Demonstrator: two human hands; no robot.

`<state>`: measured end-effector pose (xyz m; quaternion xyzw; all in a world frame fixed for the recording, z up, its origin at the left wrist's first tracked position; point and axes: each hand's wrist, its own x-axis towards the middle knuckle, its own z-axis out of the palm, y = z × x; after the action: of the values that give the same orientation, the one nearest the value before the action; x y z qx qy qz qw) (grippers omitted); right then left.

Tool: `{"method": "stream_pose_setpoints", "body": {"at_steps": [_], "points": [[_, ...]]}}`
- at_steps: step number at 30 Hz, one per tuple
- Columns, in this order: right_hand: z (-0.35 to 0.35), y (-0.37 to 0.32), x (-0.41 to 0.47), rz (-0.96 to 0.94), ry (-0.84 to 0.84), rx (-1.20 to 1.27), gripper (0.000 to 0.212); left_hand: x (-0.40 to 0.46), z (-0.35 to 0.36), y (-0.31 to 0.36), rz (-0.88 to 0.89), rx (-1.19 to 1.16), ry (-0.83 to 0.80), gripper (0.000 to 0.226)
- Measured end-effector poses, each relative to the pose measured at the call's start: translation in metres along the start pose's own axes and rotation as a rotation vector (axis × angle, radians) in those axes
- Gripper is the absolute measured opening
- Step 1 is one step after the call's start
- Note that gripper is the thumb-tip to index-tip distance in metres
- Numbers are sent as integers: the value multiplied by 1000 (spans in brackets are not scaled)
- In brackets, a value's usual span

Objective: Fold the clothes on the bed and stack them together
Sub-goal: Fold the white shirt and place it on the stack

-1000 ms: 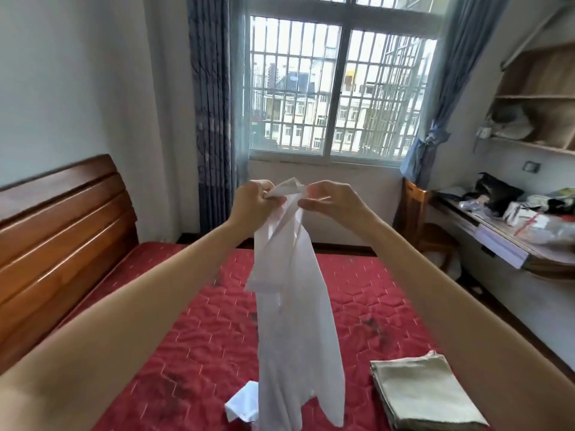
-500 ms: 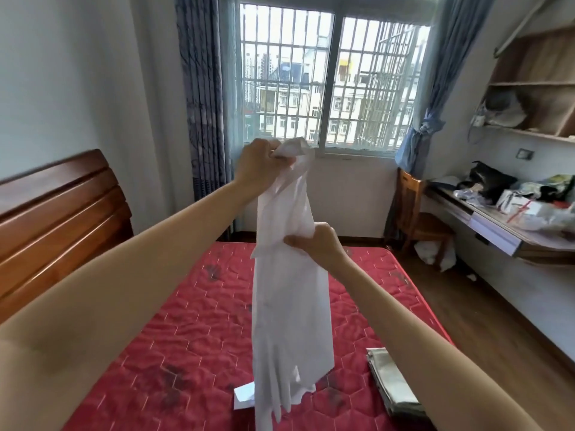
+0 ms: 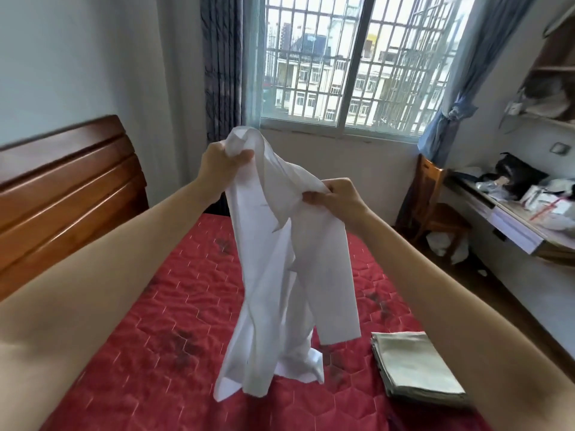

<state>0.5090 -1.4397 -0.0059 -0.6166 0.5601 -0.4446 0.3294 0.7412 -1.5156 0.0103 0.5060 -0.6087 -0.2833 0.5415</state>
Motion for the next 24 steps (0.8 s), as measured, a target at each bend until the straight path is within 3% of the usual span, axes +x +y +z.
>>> {"method": "stream_pose_setpoints", "body": {"at_steps": [4,7,10,12,14,15,16,18,19,22,24], "points": [[-2,-14,5,11,15,65,34,2,0,-6,8,80,-13,31],[-5,-28,11,16,64,159,38,-8,9,-20,81,66,-184,30],[-10,-35,14,49,109,254,25,-36,26,-49,74,-56,-559,77],[-14,-29,15,90,132,328,14,-57,46,-90,-97,-125,-764,109],[-19,-10,19,142,163,382,10,-84,72,-136,-284,-94,-869,131],[-22,6,22,171,184,393,15,-101,88,-160,-327,-79,-886,125],[-25,25,25,203,205,405,15,-116,105,-184,-332,-51,-864,106],[-31,72,31,287,261,397,9,-146,136,-227,-307,67,-711,38],[-33,103,34,339,297,382,11,-156,149,-247,-278,125,-628,18],[-37,212,38,528,419,286,13,-177,191,-309,-247,248,-563,32],[-37,299,35,678,503,170,26,-181,214,-347,-243,326,-564,21]]}}
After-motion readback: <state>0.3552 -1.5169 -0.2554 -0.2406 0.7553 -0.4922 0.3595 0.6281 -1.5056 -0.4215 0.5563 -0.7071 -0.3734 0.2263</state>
